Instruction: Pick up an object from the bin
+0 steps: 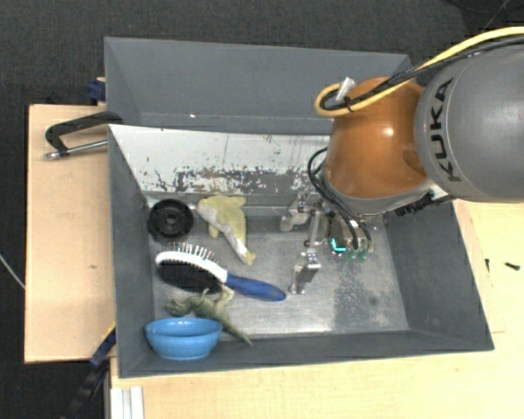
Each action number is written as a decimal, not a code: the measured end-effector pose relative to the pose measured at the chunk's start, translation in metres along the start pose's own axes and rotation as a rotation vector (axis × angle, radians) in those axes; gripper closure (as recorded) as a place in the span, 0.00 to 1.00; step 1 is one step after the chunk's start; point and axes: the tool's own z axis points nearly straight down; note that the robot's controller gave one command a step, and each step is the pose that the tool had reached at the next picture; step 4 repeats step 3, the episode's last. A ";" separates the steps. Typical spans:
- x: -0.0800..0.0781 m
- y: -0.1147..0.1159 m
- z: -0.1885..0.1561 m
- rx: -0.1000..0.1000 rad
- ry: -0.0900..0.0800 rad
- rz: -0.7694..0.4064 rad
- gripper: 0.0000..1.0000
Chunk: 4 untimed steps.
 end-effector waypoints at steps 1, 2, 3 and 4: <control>0.010 0.097 0.094 0.003 -0.014 -0.109 0.00; 0.009 0.096 0.092 -0.003 -0.019 -0.098 1.00; 0.016 0.086 -0.094 -0.001 -0.019 -0.241 1.00; 0.016 0.086 -0.094 -0.001 -0.019 -0.241 1.00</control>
Offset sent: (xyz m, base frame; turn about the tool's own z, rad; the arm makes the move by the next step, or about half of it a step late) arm -0.0139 0.0946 -0.0960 -0.1007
